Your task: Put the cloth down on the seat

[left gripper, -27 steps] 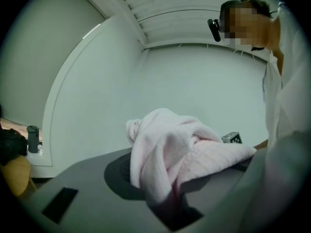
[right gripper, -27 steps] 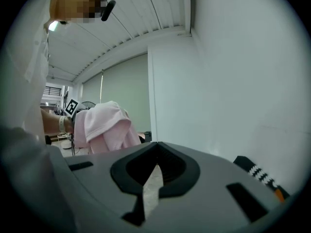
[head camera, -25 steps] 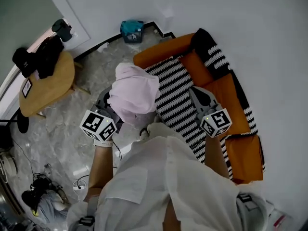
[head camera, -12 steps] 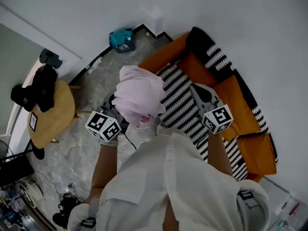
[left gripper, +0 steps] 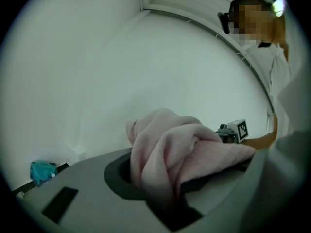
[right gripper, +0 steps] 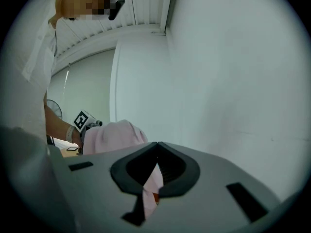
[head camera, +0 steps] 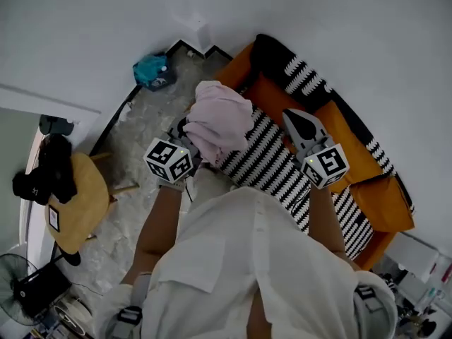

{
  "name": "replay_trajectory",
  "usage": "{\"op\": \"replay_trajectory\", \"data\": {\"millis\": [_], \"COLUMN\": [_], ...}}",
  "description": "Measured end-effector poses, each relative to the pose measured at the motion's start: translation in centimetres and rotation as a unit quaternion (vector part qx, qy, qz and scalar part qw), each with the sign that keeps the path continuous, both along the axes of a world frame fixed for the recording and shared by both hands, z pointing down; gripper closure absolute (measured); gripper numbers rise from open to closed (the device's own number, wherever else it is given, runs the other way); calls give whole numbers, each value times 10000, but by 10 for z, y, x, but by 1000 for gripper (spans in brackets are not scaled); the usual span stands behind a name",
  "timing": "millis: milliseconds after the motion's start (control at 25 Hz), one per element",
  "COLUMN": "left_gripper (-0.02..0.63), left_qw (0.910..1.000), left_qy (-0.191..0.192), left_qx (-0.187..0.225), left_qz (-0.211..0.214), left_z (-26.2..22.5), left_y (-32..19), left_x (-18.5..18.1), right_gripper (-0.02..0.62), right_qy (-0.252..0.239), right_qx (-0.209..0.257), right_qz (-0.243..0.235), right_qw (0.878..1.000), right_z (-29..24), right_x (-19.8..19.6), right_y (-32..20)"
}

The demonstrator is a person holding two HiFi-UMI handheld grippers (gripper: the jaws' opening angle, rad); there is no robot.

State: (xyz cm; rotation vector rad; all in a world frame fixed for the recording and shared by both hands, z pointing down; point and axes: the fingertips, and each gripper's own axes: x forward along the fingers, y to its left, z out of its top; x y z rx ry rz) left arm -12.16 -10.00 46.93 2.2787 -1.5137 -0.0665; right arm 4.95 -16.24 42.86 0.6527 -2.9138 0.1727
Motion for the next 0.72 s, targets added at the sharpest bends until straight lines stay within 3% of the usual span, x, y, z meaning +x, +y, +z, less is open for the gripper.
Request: {"op": "replay_trajectory", "data": {"millis": [200,320,720], "left_gripper": [468,468,465], "left_qw": [9965,9936,9883], "left_qy": [309,219,-341], "left_qx": [-65,-166,-1098], "left_qz": [773,1091,1003], "left_z": [16,35,132], "left_y": [-51,-79,-120], "left_x": [6,-2,-87], "right_gripper": [584,584,584], "right_qy": [148,303,500], "right_qx": [-117,-151,-217], "right_qz": [738,964,1260], "right_qw": [9971,9948,9905], "right_z": [4,8,15], "right_x": [5,-5,-49], "right_y": [-11,-15,-35]}}
